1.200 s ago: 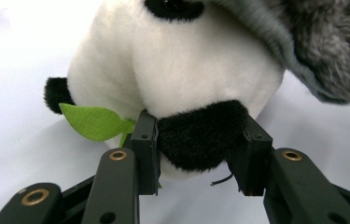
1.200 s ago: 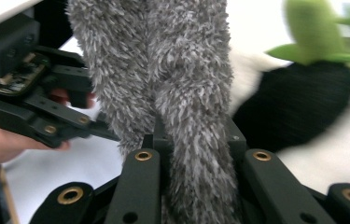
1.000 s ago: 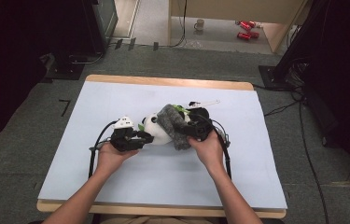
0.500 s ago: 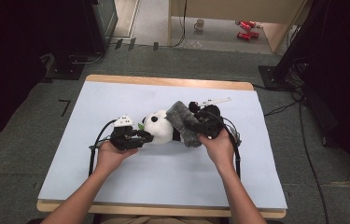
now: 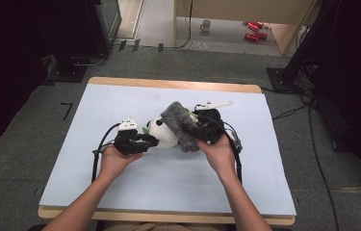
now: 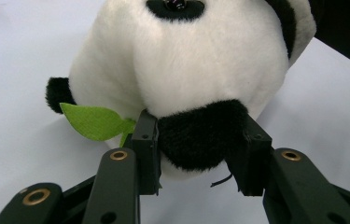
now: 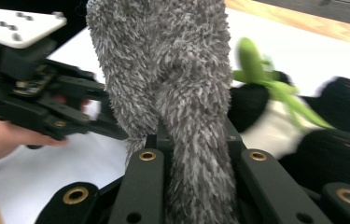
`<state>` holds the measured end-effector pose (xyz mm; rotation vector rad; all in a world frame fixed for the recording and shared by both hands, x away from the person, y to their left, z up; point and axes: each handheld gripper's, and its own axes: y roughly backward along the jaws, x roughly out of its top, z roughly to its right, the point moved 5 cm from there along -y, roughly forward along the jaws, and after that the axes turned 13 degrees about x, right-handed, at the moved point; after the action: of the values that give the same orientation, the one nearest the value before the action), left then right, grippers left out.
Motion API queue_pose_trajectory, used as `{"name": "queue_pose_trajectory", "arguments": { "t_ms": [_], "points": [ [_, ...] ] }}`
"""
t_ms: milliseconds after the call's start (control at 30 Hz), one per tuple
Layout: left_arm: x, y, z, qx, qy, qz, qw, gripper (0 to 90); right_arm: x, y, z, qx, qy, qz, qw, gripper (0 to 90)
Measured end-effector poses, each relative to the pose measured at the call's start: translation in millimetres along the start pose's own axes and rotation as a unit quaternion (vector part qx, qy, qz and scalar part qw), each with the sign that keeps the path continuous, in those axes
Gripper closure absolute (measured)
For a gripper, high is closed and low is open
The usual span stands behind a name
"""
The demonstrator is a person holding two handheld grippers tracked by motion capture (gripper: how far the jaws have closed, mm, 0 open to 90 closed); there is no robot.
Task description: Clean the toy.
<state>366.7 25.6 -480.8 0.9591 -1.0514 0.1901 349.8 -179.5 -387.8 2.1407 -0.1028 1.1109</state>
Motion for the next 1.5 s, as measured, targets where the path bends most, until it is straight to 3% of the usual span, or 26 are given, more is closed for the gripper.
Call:
{"name": "queue_pose_trajectory", "arguments": {
  "t_ms": [100,267,333,500,600,667,800,900,967,1500],
  "points": [
    [0.7,-0.2,2.0,0.001,0.003,0.001,1.0,60.1,-0.2,-10.2,-8.8,0.009,0.009,-0.007,0.9999,77.5],
    [1.2,-0.4,6.9,0.001,0.001,0.001,1.0,60.1,-8.9,-32.4,-10.4,0.02,-0.009,-0.028,0.9994,77.0],
    [0.9,-0.9,8.8,0.007,-0.001,-0.002,1.0,60.3,-13.8,-40.7,-9.7,0.014,-0.014,-0.038,0.9991,76.5],
    [0.4,-2.3,8.0,0.005,0.002,-0.003,1.0,60.4,-18.8,-46.1,-2.6,-0.004,0.0,-0.032,0.9995,74.7],
    [0.5,-3.0,9.0,0.005,0.001,-0.002,1.0,60.4,-19.9,-42.7,1.8,-0.018,0.009,-0.03,0.9993,72.1],
    [0.4,-3.2,8.2,0.006,0.002,-0.003,1.0,60.4,-21.2,-40.2,5.0,-0.025,0.006,-0.032,0.9992,75.4],
    [0.9,-3.2,6.2,0.005,0.004,-0.006,1.0,61.0,-22.5,-31.5,13.5,-0.062,0.007,-0.041,0.9972,79.0],
    [1.3,-3.4,6.7,0.004,0.001,-0.007,1.0,61.7,-23.3,-24.0,23.1,-0.047,-0.017,-0.038,0.998,79.2],
    [1.5,-3.3,5.7,0.003,0.004,-0.006,1.0,61.7,-22.6,-19.5,27.0,-0.043,-0.02,-0.034,0.9983,79.0],
    [6.7,-4.3,-2.9,-0.005,0.013,-0.009,0.9999,63.2,-20.8,25.3,53.5,-0.071,-0.04,0.003,0.9967,79.0]
  ]
}}
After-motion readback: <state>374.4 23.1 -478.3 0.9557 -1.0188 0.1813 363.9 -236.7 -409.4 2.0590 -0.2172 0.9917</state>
